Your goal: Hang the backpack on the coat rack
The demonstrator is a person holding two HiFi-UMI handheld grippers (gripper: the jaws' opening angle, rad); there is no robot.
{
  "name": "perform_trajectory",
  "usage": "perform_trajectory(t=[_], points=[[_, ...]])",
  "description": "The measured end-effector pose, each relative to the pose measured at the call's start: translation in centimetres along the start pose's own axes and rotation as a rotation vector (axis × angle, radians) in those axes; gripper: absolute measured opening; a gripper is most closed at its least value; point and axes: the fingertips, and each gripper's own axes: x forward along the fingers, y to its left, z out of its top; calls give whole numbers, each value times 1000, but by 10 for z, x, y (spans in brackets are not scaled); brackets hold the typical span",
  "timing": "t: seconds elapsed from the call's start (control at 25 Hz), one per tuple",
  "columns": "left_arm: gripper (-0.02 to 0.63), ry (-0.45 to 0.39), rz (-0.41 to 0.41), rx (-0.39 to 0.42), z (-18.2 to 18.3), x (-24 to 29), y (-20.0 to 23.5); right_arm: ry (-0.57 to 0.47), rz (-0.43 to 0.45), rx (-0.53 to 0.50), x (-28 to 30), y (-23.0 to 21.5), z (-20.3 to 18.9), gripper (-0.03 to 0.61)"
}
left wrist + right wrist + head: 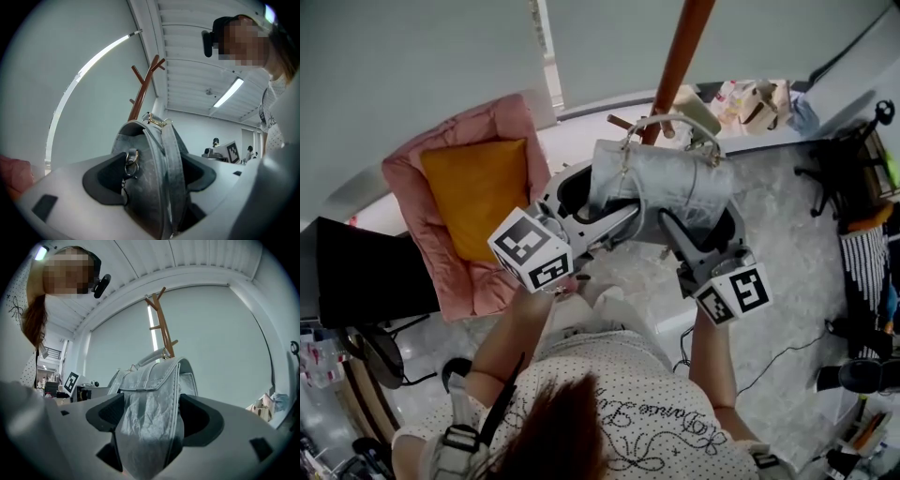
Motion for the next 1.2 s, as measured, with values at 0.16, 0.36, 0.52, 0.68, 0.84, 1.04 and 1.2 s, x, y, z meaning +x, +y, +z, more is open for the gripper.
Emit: perform_trajectory(t=[0.16,0.36,0.52,0.68,0.84,1.04,1.2], points=[[342,19,16,-6,-6,8,7,11,13,20,6,-11,-6,373],[342,36,-6,-12,-8,17,21,11,-5,37,16,-20,-10,370],[342,54,-29,-11,-15,19,25,22,-30,45,17,-22,-16,370],[342,68,-40,-30,-21,20,27,42,-47,52,17,-23,-22,370],[342,88,-51,-34,-29,19,29,54,-61,71,17,-22,-32,370],[342,105,-50,-42,-45,19,31,74,-73,81,15,-25,-47,370],[342,119,-41,-59,-56,18,33,84,-75,108,14,-27,-58,370]])
